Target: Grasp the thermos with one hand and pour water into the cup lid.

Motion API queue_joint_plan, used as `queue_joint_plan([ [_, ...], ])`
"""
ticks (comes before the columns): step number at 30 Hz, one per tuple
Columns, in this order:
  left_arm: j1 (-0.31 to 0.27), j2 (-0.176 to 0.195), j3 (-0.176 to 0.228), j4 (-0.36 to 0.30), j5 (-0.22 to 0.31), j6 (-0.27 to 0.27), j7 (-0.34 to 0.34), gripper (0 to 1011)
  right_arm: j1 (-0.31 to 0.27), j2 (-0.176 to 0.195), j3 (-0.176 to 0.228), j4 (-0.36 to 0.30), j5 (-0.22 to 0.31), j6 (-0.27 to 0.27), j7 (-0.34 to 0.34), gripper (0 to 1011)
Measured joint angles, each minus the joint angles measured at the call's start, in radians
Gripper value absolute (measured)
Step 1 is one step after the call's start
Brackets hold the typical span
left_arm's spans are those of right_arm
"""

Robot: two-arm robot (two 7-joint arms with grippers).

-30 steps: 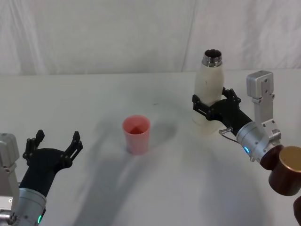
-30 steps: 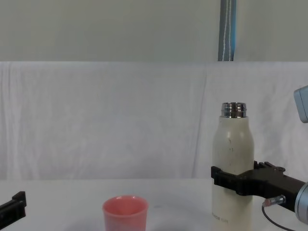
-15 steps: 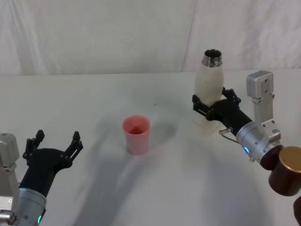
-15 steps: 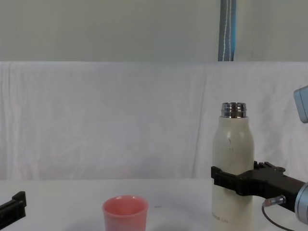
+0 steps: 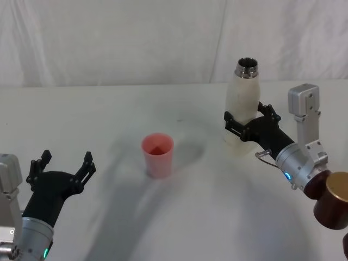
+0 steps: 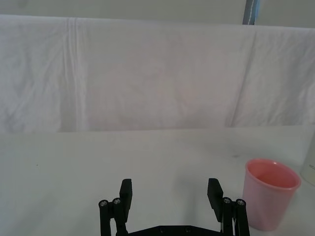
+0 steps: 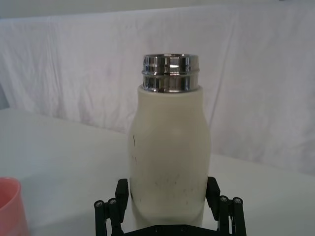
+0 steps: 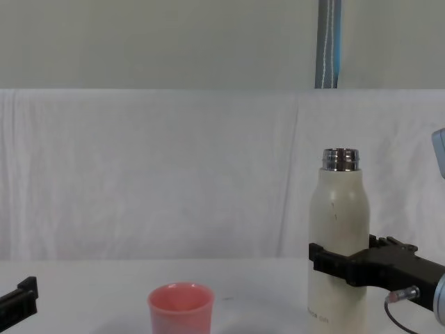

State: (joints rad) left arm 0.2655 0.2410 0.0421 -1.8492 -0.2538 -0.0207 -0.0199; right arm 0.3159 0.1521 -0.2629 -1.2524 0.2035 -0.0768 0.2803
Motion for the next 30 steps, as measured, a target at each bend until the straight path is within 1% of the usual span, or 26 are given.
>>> queue_joint_plan([
  [12, 0.000, 0.000, 0.000, 0.000, 0.000, 0.000, 0.000, 1001, -0.017, 0.018, 0.003, -0.017, 0.002, 0.012, 0.004, 1001],
  [20, 0.000, 0.000, 0.000, 0.000, 0.000, 0.000, 0.000, 1001, -0.039, 0.039, 0.007, -0.046, 0.010, 0.027, 0.014, 1001],
  [25, 0.000, 0.000, 0.000, 0.000, 0.000, 0.000, 0.000, 1001, -0.062, 0.055, 0.009, -0.078, 0.017, 0.038, 0.021, 1001],
  [30, 0.000, 0.000, 0.000, 0.000, 0.000, 0.000, 0.000, 1001, -0.091, 0.068, 0.022, -0.120, 0.027, 0.049, 0.015, 1001],
])
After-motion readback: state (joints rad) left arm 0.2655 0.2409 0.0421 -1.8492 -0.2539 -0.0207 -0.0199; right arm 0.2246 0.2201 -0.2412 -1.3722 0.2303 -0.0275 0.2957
